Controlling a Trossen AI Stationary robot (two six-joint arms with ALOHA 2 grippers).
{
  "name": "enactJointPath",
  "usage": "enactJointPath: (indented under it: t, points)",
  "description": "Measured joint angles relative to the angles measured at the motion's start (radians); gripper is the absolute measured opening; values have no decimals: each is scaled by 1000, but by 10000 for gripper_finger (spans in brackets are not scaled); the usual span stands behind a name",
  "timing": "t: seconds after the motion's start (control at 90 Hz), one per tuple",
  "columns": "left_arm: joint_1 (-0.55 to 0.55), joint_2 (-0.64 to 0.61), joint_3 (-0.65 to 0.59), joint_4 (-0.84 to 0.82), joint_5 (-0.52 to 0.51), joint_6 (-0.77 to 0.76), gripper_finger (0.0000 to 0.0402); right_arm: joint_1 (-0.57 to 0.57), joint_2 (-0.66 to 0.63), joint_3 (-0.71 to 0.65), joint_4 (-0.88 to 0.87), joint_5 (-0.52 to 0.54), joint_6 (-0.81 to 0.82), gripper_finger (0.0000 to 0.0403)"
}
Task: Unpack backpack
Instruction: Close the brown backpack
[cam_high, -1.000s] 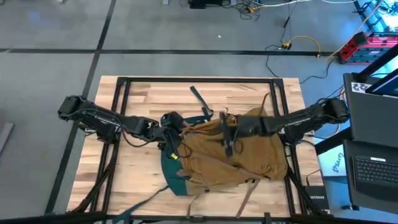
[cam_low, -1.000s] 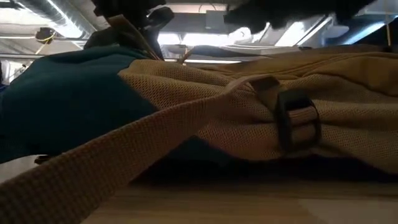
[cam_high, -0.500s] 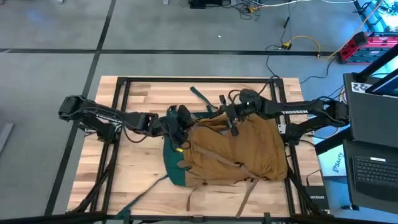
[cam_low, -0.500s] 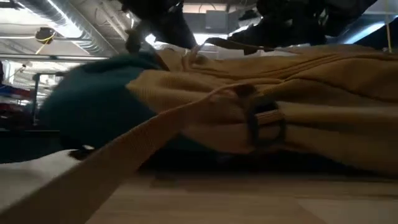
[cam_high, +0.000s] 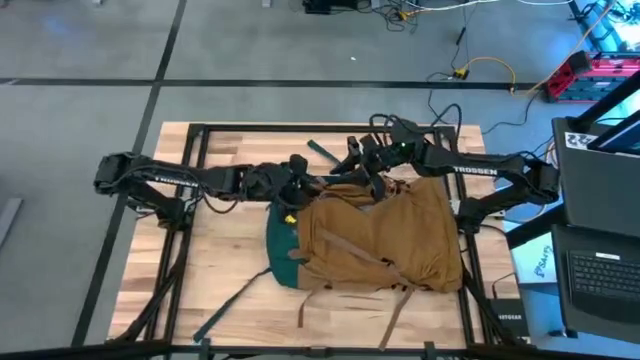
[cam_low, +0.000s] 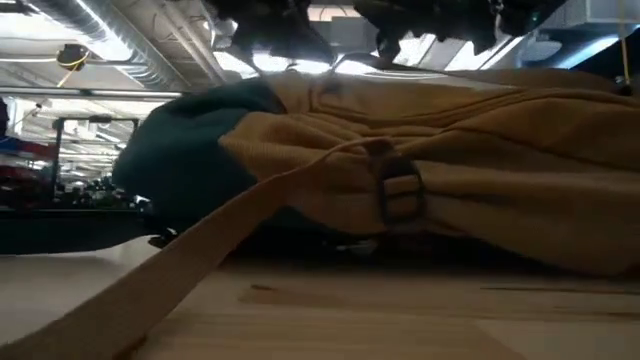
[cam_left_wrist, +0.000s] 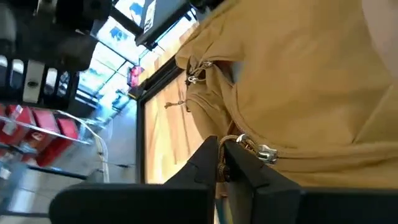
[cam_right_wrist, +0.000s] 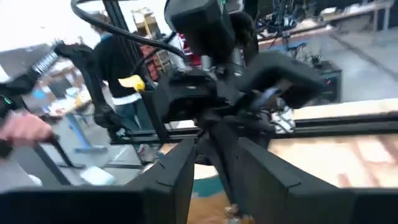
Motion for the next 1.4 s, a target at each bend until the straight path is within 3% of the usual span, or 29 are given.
enactJointPath:
  t: [0.356,0.856,1.4]
  points:
    - [8,0,13,-2,22,-288,0,0,96,8,-86,-62,70,108]
    - [10,0,15,-12,-29,-351,0,2,181,9,-71,-141,141,108]
    - [24,0,17,12,-38,-391,0,1,262,67,-1,-116,136,109]
